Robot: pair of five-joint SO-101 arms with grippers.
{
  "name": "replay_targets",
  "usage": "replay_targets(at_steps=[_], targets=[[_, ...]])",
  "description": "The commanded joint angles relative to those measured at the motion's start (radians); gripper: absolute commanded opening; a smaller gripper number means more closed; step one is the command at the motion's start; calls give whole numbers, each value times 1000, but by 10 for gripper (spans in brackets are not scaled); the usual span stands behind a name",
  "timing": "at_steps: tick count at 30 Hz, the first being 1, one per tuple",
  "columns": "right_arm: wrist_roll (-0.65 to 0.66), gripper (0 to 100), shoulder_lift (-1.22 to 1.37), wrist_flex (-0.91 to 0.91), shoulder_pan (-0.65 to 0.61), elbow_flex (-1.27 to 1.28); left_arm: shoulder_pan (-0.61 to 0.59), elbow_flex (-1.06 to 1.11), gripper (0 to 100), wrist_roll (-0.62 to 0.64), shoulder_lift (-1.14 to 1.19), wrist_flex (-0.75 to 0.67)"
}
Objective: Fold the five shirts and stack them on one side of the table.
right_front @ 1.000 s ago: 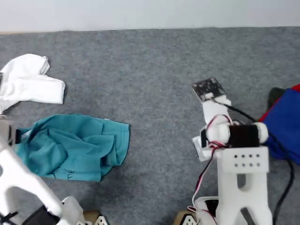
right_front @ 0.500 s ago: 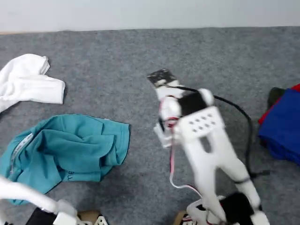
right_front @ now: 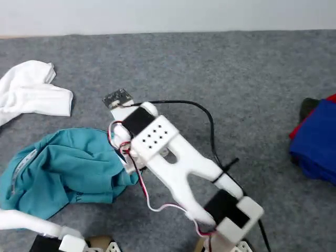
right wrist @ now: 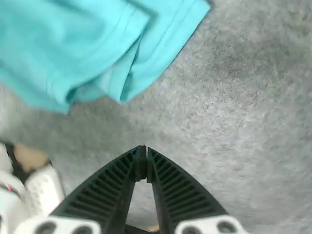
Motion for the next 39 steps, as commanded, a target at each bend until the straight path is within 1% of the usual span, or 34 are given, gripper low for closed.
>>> replay_targets(at_steps=[1,4,8,10,13,20,28,32,39], targets=[[-147,25,73,22,-13,-120,-6,12,101,9,-38,-8],[-199,101,156,27,-18,-172,-6,44,101,9,-40,-37],[-203,224,213,25,-18,-278,-6,53,101,9,-40,-44],[-203,250,228,25,-35,-321,-6,53,101,9,-40,-44],[-206,242,242,21,-73,-347,-6,53,101,9,-40,-44],[-308,242,303,-4,-191,-348,-6,53,101,9,-40,-46],[-324,242,338,-177,-260,-348,-8,53,101,9,-40,-48],[-324,242,358,-226,-275,-348,-8,67,101,9,-40,-83],[-321,242,423,-234,-272,-348,-44,91,101,9,-40,-133]])
